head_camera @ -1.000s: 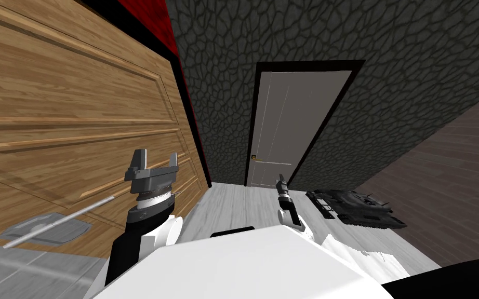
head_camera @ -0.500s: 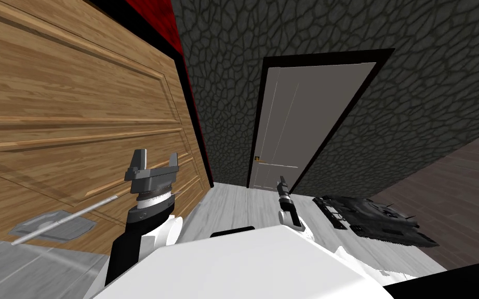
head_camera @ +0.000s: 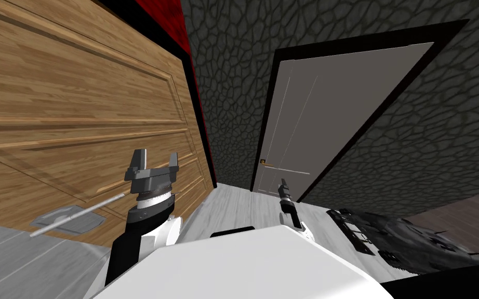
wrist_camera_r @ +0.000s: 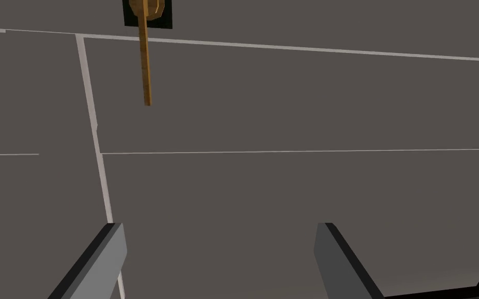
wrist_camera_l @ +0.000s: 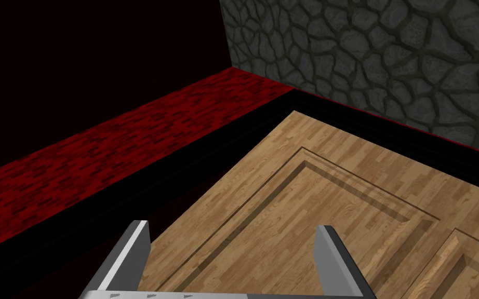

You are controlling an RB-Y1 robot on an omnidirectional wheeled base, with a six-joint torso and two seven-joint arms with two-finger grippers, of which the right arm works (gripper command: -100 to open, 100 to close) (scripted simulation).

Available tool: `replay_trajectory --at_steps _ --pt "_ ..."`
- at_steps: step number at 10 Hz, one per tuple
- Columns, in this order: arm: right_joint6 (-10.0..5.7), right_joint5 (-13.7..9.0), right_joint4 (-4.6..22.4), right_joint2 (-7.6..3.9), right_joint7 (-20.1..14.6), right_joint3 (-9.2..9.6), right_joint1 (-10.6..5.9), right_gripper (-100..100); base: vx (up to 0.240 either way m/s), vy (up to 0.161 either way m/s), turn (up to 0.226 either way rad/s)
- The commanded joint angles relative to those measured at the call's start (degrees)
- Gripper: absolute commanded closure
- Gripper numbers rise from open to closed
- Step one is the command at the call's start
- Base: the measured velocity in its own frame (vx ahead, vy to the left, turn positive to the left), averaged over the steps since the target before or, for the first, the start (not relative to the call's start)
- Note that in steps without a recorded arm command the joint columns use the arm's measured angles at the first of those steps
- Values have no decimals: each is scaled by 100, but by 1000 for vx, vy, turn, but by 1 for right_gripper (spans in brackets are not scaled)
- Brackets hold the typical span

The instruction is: Pull the door open

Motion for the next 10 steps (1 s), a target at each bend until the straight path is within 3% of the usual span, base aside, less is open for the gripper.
replay_trajectory --at_steps 1,10 --pt "-40 -17 203 -15 -30 -48 -59 -100 107 -9 154" --pt "-377 -96 1429 -146 -195 -262 -431 -100 90 -28 117"
